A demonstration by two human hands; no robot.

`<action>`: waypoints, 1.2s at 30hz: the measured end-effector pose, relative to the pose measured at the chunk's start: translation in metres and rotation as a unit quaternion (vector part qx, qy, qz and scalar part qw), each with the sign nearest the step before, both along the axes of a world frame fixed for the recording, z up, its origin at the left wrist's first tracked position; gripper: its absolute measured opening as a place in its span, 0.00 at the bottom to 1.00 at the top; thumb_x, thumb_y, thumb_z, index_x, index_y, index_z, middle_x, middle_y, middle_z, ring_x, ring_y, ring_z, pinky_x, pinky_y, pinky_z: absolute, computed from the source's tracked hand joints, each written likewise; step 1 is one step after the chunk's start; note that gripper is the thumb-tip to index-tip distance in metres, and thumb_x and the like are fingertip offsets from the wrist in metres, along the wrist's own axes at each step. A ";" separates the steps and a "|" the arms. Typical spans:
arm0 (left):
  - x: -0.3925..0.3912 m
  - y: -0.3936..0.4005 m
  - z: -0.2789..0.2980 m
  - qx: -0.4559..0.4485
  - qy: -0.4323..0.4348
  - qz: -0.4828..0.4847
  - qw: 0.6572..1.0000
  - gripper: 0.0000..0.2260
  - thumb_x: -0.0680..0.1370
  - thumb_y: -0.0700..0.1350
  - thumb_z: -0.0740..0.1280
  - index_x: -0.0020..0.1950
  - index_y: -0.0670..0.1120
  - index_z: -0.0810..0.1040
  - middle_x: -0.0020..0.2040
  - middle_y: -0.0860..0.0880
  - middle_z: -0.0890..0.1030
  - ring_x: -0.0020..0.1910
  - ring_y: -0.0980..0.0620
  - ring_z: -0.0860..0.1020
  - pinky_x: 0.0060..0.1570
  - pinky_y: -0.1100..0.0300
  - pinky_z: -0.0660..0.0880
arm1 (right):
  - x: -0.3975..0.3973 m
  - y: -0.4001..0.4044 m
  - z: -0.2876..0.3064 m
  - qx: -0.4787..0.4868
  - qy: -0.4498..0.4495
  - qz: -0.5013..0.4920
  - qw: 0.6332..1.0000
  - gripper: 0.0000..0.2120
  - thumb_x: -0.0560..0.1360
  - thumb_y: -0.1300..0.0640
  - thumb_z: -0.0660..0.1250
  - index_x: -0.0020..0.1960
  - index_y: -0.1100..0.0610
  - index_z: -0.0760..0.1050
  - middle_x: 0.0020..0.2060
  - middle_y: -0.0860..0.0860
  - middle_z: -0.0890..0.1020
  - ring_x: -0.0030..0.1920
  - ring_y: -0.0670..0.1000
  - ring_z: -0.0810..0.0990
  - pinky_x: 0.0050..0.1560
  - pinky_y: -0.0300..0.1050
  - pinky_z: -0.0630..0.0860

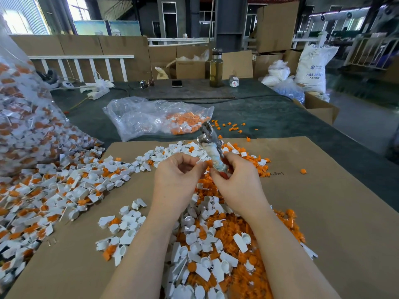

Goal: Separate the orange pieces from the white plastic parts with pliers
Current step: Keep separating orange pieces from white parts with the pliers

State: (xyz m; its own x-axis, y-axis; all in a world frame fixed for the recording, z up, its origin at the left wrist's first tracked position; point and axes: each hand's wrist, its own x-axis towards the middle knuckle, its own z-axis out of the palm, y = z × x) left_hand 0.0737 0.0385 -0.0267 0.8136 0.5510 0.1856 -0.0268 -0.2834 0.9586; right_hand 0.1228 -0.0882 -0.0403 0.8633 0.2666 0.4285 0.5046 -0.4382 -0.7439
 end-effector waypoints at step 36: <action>-0.003 0.012 0.002 -0.050 -0.081 -0.031 0.995 0.05 0.81 0.42 0.67 0.45 0.48 0.78 0.32 0.59 0.82 0.37 0.62 0.80 0.40 0.75 0.72 | -0.004 -0.019 0.015 -0.127 0.154 0.176 0.964 0.05 0.75 0.61 0.64 0.47 0.56 0.78 0.35 0.51 0.81 0.28 0.44 0.73 0.32 0.50 0.73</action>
